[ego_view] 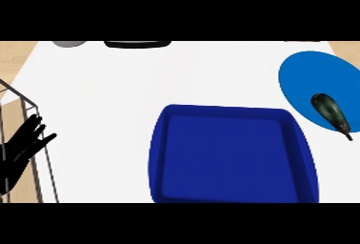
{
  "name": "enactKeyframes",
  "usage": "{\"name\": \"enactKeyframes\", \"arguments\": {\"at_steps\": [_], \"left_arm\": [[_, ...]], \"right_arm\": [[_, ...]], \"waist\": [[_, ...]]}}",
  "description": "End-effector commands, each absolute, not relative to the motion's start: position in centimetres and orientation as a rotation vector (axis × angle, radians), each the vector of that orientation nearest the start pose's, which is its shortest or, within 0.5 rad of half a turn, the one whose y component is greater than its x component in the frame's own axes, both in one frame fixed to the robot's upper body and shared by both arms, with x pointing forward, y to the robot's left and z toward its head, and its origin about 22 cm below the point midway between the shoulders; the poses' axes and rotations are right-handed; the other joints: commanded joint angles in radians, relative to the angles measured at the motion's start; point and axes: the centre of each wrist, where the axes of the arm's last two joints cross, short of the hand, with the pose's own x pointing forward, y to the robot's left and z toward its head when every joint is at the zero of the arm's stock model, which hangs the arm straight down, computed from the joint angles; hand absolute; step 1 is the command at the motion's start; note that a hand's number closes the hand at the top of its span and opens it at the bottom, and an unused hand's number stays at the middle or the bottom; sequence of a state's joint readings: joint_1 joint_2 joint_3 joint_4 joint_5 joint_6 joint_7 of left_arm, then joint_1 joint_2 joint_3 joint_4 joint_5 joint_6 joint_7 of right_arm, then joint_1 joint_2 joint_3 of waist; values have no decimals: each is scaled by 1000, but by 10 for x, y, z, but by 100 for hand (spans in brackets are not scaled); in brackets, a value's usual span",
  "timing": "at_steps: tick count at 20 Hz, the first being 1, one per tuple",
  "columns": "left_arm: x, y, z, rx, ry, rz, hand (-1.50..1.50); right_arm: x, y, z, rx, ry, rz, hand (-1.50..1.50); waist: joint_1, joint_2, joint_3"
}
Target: Pick the eggplant from the tray and place it in the plate
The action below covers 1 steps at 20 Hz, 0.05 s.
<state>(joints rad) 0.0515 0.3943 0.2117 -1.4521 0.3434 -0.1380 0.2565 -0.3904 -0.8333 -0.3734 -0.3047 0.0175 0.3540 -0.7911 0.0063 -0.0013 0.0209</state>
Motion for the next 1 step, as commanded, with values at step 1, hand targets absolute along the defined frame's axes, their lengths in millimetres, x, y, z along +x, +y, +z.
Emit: {"name": "enactKeyframes", "arguments": {"at_steps": [1], "left_arm": [[234,289,-16,-35,-1211,4,0]], "right_arm": [[207,-572,31,-477,-1630,168,-150]], "waist": [[-20,14,-15]]}}
